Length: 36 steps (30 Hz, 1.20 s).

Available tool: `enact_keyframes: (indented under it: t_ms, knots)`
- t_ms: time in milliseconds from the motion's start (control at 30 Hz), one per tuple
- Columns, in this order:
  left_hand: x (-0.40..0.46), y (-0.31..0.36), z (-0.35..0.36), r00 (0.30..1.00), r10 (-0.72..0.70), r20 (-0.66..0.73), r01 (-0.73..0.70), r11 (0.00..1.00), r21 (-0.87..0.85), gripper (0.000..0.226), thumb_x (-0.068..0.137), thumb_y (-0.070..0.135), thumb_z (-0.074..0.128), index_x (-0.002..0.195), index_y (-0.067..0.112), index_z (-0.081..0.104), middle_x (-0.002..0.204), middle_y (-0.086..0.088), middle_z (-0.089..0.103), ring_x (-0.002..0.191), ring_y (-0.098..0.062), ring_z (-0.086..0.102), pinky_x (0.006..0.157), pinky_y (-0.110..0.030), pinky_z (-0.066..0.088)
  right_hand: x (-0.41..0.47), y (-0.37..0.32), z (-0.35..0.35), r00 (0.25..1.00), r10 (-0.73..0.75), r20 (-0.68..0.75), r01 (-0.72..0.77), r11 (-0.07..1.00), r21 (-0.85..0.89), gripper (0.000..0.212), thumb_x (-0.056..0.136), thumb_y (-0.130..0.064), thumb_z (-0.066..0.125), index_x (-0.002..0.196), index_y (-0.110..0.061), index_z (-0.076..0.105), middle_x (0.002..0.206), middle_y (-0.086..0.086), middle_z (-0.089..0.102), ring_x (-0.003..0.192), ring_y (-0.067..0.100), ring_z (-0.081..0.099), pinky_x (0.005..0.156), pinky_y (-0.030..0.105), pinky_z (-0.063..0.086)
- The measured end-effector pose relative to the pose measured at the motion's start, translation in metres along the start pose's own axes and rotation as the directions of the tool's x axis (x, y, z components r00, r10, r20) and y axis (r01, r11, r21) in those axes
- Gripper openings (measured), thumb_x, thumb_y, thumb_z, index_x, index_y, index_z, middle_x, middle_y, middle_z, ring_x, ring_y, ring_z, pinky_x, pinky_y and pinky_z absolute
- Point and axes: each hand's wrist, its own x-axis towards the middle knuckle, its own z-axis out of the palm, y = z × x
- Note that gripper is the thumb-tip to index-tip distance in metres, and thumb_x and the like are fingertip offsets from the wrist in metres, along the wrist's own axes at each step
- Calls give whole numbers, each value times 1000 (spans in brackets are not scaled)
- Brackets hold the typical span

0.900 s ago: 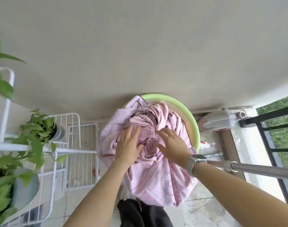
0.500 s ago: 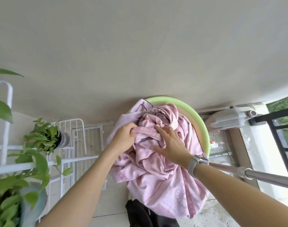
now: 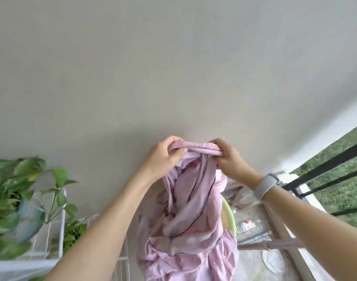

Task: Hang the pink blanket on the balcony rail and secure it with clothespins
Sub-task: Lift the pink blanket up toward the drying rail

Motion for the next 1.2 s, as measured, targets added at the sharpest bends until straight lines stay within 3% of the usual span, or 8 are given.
enact_keyframes:
  t_ms: [200,433,633,733,867,1033,1100,1200]
  knots:
    - [8,149,-57,953,284,-105,-268,952,145,21,82,27,64,98,14,62,89,5,65,84,-9,59,70,-6,38,-9,-140,-88,954,-138,-267,178,976,129,29,83,7,36,95,-15,51,68,-2,50,56,11,41,47,25,34]
    - [-1,320,-113,797,557,-233,-580,814,-40,16,85,33,55,96,21,55,89,14,59,78,13,53,76,-7,40,-34,-285,-187,723,-363,-588,554,813,178,26,87,-3,39,103,-18,54,75,-5,53,58,1,46,50,18,37]
    - [-11,298,-86,963,269,-32,-271,957,-106,23,92,29,47,90,13,64,97,-9,67,93,-22,62,84,-32,49,-49,-272,-205,803,-399,-443,477,876,75,6,88,-10,50,90,-6,54,71,8,50,67,18,43,56,32,34]
    - [-14,288,-91,958,207,198,-179,972,-150,15,91,12,48,103,11,58,103,-7,62,89,-16,61,73,-17,50,-51,-225,-203,852,-366,-375,368,927,-68,14,85,-4,55,83,9,55,68,7,48,64,15,40,54,25,33]
    - [-9,264,-100,874,53,483,0,994,-109,40,82,21,63,110,-5,52,102,-15,60,97,-26,58,83,-31,48,-56,-186,-200,901,-354,-252,282,918,-280,22,84,-3,58,65,6,50,58,4,41,56,11,31,48,24,25]
    - [3,271,-80,996,86,-6,-83,943,-323,17,93,19,47,85,8,58,82,-8,57,74,-18,55,65,-26,48,-69,-177,-182,883,-300,-361,276,954,-119,27,86,1,51,66,-17,52,60,-6,49,57,2,43,52,21,36]
    - [11,284,-77,981,17,-194,-101,898,-429,22,93,16,47,73,12,56,72,-7,53,69,-21,52,70,-33,47,-84,-176,-161,951,-229,-208,266,949,170,15,89,-8,53,99,-19,55,84,-4,61,78,7,57,67,16,46]
    - [19,306,-75,945,9,-326,-164,877,-451,24,93,15,47,70,15,56,78,-9,55,81,-22,53,79,-36,44,-88,-176,-117,972,-232,-23,230,939,255,55,82,-23,65,129,-15,38,117,-7,55,107,1,52,95,17,41]
